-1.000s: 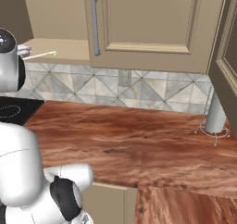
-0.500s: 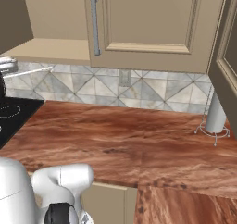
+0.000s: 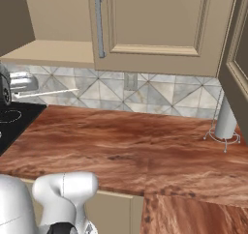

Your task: Open the cabinet and move the ladle to the pot. Then close the cabinet.

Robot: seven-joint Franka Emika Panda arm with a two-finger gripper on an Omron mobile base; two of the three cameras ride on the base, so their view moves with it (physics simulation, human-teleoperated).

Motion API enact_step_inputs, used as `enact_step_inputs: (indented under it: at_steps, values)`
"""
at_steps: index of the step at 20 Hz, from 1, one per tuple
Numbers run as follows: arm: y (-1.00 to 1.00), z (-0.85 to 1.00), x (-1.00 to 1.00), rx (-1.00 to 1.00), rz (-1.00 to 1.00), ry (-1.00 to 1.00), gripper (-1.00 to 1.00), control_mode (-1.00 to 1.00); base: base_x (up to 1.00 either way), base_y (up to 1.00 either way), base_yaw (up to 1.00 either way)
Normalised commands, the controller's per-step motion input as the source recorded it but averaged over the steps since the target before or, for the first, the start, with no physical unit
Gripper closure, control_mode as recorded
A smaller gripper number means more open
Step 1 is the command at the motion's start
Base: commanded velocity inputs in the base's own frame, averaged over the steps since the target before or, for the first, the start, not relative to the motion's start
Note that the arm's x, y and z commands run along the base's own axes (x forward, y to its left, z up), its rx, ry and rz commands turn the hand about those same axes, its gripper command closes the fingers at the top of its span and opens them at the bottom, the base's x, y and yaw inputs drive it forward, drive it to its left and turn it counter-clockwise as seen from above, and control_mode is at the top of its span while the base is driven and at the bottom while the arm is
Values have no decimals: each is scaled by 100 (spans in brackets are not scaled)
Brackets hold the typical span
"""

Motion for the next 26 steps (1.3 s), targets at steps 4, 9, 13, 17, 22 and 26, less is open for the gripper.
enact_step_inputs:
  at_steps: [4, 9, 13, 17, 22, 26]
  values:
    - [-73, -42, 0, 0, -22, 1, 100, -100, 0, 0, 0]
    - [-80, -66, 2, 0, -23, 3, 100, -100, 0, 0, 0]
    - [-55, -68, 21, 0, -17, 5, 100, -100, 0, 0, 0]
    - [-28, -44, 39, 0, -11, 8, 100, -100, 0, 0, 0]
    - [-2, -19, 30, 0, -9, 8, 100, -100, 0, 0, 0]
    - [0, -1, 0, 0, 0, -2, 100, -100, 0, 0, 0]
